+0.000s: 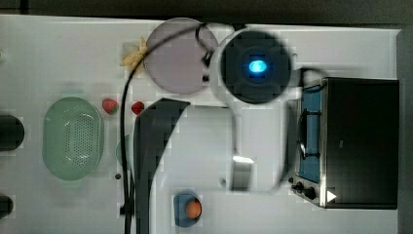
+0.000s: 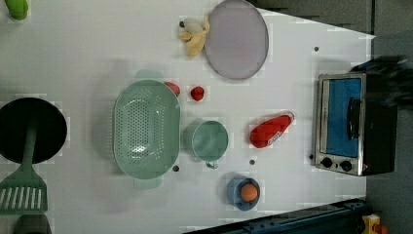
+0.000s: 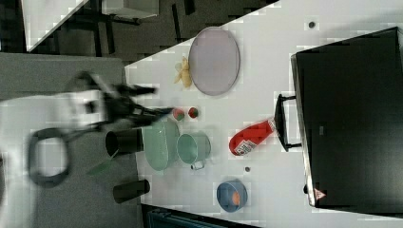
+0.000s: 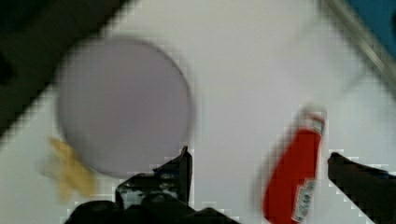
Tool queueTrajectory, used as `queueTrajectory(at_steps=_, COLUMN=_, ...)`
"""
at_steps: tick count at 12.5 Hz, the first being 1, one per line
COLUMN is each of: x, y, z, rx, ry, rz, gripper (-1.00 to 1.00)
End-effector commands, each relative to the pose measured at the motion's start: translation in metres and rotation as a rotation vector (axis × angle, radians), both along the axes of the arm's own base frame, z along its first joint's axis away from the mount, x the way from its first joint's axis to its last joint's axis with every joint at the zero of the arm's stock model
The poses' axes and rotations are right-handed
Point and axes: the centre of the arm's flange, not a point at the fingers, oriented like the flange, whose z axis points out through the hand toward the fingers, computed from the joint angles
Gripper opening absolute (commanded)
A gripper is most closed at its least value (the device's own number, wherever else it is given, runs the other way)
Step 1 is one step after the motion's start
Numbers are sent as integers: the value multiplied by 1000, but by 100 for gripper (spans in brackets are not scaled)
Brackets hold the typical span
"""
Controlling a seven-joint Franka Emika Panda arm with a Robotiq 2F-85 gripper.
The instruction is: Pick Ketchup from oven and place it on table.
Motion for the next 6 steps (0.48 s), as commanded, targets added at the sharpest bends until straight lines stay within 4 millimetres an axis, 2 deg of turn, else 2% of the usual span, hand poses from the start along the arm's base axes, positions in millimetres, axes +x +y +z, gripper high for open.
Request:
queueTrajectory(at_steps=1, x=-7, y=-6, z=36, rx=15, ry=26, rz=-46, gripper=100)
queueTrajectory(at_steps=3, x=-13, y=-5, z=61, rx=16, ry=77, rz=-46, gripper=100)
queueTrajectory(at_steps=6, x=-34, y=-4, z=77, rx=22, ry=229, rz=-49, gripper=100)
